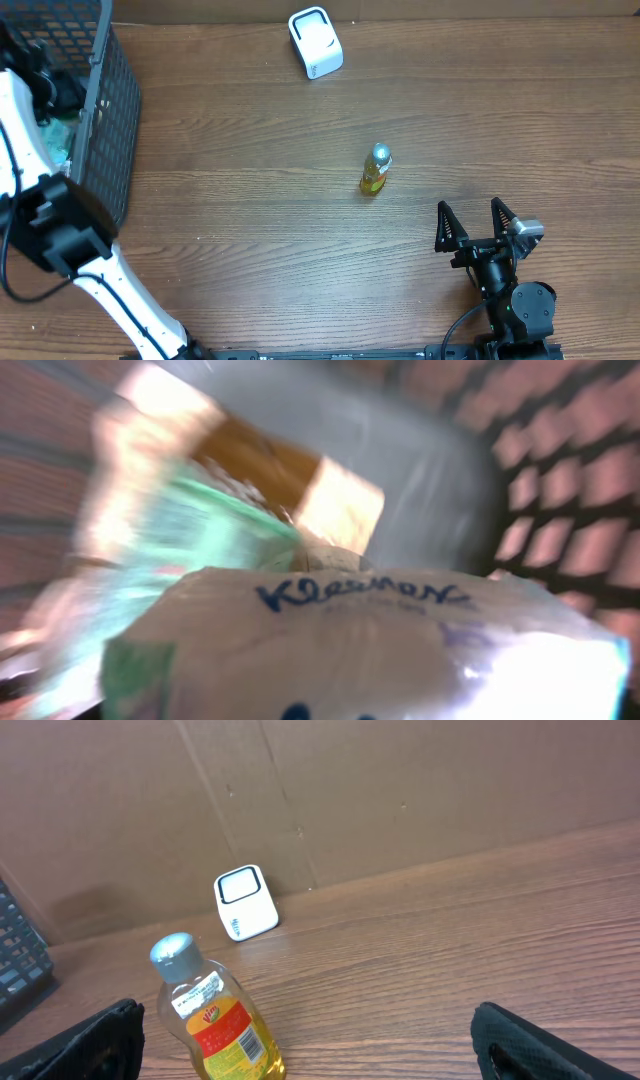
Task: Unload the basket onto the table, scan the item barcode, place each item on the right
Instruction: 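Grasp the green Kleenex tissue pack in the basket with the left gripper, then carry the tissue pack toward the scanner with the left gripper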
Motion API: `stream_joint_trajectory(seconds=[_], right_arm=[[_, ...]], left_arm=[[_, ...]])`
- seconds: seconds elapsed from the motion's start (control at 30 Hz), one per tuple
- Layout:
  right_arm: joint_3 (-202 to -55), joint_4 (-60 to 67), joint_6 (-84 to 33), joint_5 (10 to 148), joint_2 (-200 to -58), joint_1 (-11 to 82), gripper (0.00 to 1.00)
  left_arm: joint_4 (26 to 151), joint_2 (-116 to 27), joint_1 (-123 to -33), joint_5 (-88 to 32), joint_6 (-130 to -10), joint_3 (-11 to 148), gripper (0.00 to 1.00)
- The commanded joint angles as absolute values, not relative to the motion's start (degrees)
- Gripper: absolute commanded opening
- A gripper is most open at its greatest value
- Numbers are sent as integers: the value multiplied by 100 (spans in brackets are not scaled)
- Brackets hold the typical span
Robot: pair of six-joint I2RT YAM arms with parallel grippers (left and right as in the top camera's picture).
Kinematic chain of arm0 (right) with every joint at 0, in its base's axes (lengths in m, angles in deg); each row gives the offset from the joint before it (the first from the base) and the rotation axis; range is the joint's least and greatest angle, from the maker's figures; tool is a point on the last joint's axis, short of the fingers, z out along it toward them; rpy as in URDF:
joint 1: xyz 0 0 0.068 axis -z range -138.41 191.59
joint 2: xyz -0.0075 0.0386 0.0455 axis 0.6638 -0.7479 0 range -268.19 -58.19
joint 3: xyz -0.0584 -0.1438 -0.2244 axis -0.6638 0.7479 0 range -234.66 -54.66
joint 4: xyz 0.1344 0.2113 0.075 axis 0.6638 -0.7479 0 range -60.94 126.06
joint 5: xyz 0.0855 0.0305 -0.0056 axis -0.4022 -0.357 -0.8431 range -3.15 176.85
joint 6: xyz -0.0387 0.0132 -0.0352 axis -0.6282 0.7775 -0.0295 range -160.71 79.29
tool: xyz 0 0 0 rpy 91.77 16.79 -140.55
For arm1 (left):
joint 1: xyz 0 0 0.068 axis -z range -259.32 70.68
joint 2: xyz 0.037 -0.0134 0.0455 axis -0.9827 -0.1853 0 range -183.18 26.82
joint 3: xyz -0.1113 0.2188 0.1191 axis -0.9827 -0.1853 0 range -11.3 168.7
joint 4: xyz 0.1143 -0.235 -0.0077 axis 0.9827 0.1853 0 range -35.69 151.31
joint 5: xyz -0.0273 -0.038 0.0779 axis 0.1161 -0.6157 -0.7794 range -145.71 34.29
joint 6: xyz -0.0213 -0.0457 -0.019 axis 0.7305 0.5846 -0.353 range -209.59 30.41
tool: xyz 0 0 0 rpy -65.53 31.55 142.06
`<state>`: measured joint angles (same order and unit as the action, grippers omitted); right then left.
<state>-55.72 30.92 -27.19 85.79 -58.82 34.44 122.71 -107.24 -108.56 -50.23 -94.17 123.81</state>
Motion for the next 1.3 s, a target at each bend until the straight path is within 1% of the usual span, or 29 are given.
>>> stream_joint_trajectory(seconds=[0.0,0.17,0.3,0.43,0.57,0.73,0.83,1.03,1.13,1.27], right_arm=[[-5513,3122,-2699,8616,-5853,3459,100],[-5513,3124,-2699,8616,-5853,3459,100],[-5513,3124,-2699,8616,-5853,3459,100],[-5513,3124,-2699,8616,-5853,3459,100],[-5513,3124,-2699,8616,-5853,3459,100],[-5513,3124,-2699,8616,-5853,3459,100],[-5513,3122,-2699,8616,-5853,3459,100],[-5513,3122,-2699,8616,-5853,3459,100],[-5513,3124,-2699,8616,-5853,3459,100],[-5513,3124,-2699,8616,-5853,3459,100]], left_arm=[[11996,-9354,-10854,-5185,-8435,12468,37],[11690,-8432,-10849,-5141,-7648,12468,30],[11714,-7772,-10766,-4833,-7474,12468,27],[12193,-7238,-10436,-4846,-7482,12468,26],[13001,-6939,-9807,-4840,-7476,12468,28],[13989,-7052,-8876,-4868,-7474,12457,30],[14326,-7247,-8285,-4886,-7469,12449,28],[14595,-7905,-7273,-4883,-7021,12446,29],[14649,-8331,-6900,-4886,-6907,12446,31],[14645,-8921,-6487,-4883,-6433,12446,31]])
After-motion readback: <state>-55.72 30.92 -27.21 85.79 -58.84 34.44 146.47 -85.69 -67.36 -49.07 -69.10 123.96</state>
